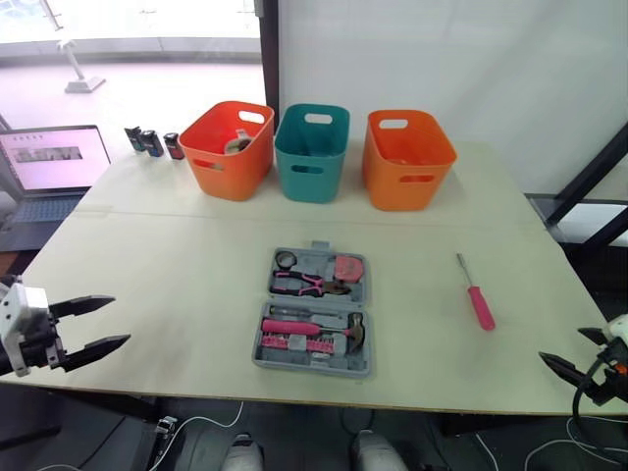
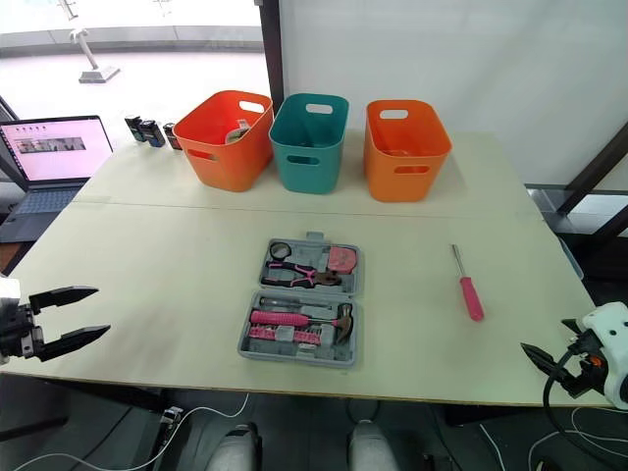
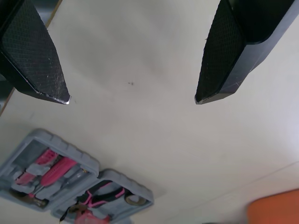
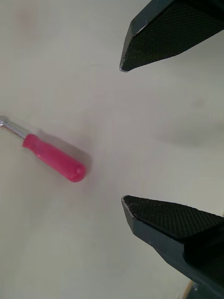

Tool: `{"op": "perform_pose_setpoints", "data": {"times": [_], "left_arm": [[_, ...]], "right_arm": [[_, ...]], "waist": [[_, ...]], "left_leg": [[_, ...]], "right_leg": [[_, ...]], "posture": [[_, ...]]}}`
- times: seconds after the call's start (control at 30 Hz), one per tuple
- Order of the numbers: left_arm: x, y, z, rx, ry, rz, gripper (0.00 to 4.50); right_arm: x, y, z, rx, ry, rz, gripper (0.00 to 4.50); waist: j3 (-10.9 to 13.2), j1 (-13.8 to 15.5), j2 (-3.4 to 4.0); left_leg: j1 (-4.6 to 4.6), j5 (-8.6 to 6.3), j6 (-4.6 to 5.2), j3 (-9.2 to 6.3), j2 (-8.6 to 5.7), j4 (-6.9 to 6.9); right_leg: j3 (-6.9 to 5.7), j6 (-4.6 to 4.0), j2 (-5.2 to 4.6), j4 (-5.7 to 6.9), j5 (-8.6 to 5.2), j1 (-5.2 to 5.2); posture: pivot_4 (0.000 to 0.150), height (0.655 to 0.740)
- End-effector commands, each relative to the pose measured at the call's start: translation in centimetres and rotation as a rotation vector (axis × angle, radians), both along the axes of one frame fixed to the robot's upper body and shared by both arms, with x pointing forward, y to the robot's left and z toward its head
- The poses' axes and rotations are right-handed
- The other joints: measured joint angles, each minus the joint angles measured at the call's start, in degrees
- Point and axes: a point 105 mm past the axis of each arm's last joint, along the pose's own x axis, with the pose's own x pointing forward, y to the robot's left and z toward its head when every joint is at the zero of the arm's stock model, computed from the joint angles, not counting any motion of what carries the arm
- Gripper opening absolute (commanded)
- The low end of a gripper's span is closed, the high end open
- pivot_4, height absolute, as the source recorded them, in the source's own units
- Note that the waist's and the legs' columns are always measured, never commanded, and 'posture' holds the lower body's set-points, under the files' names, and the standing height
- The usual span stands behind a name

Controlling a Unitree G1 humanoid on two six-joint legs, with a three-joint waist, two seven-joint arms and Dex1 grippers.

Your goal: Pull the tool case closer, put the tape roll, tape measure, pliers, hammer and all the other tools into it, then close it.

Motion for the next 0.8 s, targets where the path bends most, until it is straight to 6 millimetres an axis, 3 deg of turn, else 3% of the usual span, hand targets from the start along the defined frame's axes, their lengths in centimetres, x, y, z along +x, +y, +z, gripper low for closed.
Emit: {"op": "perform_pose_setpoints", "data": {"times": [0.03, 0.17, 0.37, 0.5, 0.8], "left_arm": [[0.4, -2.7, 0.6, -0.053, -0.014, -0.106, 4.5], [0.5, -7.6, 1.0, -0.121, -0.024, -0.253, 4.5], [-0.8, -13.5, 2.7, -0.2, -0.04, -0.427, 4.5], [-0.9, -15.5, 4.1, -0.215, -0.071, -0.479, 4.5], [-1.2, -18.9, 6.2, -0.252, -0.123, -0.552, 4.5]], "right_arm": [[1.0, 3.0, 0.9, 0.064, -0.037, 0.019, 4.47], [2.8, 6.6, 0.9, 0.135, -0.081, -0.046, 4.47], [7.2, 7.8, 0.7, 0.15, -0.141, -0.341, 4.47], [9.2, 6.4, -0.4, 0.13, -0.085, -0.477, 4.47], [12.7, 4.5, -2.1, 0.127, 0.086, -0.538, 4.47]], "waist": [[0.0, 0.01, 0.02], [-0.01, -0.06, -0.01], [0.01, -0.16, 0.05], [0.05, 0.42, 0.1], [0.16, -0.1, 0.3]], "left_leg": [[0.0, 0.02, -0.03, 0.0, 0.0, 0.02], [0.0, 0.03, -0.04, -0.01, 0.0, 0.05], [0.01, 0.07, -0.06, -0.01, 0.0, 0.1], [0.01, 0.07, -0.05, -0.01, 0.0, 0.1], [-0.01, 0.06, 0.0, -0.01, 0.0, 0.09]], "right_leg": [[0.0, -0.01, 0.0, 0.01, 0.01, 0.02], [0.0, -0.01, 0.01, 0.03, 0.02, 0.06], [0.03, -0.07, 0.02, 0.07, 0.08, 0.02], [0.03, -0.07, 0.03, 0.07, 0.08, 0.03], [0.03, 0.0, 0.04, 0.06, 0.07, 0.05]], "posture": [[0.15, 0.74], [0.15, 0.74], [0.15, 0.74], [0.15, 0.74], [0.15, 0.74]]}}
